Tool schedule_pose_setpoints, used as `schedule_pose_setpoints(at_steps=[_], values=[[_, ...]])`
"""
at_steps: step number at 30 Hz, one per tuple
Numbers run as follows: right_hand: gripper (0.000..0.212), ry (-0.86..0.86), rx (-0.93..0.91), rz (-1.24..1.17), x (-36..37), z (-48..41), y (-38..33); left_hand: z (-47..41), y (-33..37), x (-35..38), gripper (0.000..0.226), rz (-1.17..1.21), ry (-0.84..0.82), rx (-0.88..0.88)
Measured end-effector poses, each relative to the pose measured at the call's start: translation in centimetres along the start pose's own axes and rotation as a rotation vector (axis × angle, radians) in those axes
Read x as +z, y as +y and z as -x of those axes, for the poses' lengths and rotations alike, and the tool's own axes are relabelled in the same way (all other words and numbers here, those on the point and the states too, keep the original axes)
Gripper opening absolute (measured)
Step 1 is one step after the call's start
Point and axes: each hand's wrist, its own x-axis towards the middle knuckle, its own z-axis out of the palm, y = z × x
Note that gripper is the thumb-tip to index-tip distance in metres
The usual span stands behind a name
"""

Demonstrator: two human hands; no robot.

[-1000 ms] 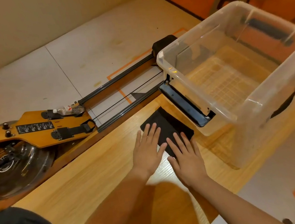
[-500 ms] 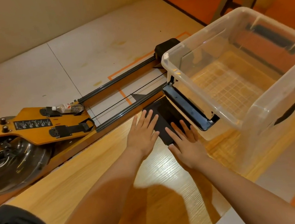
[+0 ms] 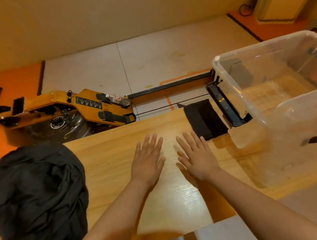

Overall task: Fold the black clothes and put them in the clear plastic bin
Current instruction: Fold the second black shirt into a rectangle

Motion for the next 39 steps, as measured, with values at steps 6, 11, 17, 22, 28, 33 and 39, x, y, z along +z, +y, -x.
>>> schedule_pose_setpoints(at_steps=[6, 11, 17, 22, 28, 33, 39], values=[[0.070, -0.013, -0.155, -0.012, 0.3, 0.1, -6.0, 7.2, -3.7, 0.2, 0.069, 0.030, 0.037, -0.168], [0.086, -0.043, -0.276, -0.021, 0.7, -0.8, -11.2, 11.7, -8.7, 1.7, 0.062, 0.006, 0.099, -0.291], [0.076, -0.064, -0.305, -0.087, 0.6, -3.6, -19.5, 14.1, -16.2, -0.6, 0.063, -0.076, 0.224, -0.387], [0.066, -0.046, -0.306, -0.336, 0.1, -5.9, -27.5, 15.2, -22.4, -2.6, 0.067, -0.059, 0.312, -0.410], [0.063, -0.134, -0.317, -0.478, 2.3, -6.5, -35.1, 16.7, -27.5, -0.9, 0.052, 0.197, 0.233, -0.404], [0.024, 0.015, -0.279, -0.373, 2.8, -6.4, -36.4, 16.8, -28.6, -2.4, 0.007, 0.337, 0.390, -0.299], [0.011, 0.093, -0.238, -0.756, -1.9, -6.6, -35.3, 16.4, -27.5, -9.0, 0.008, 0.515, 0.486, -0.241]])
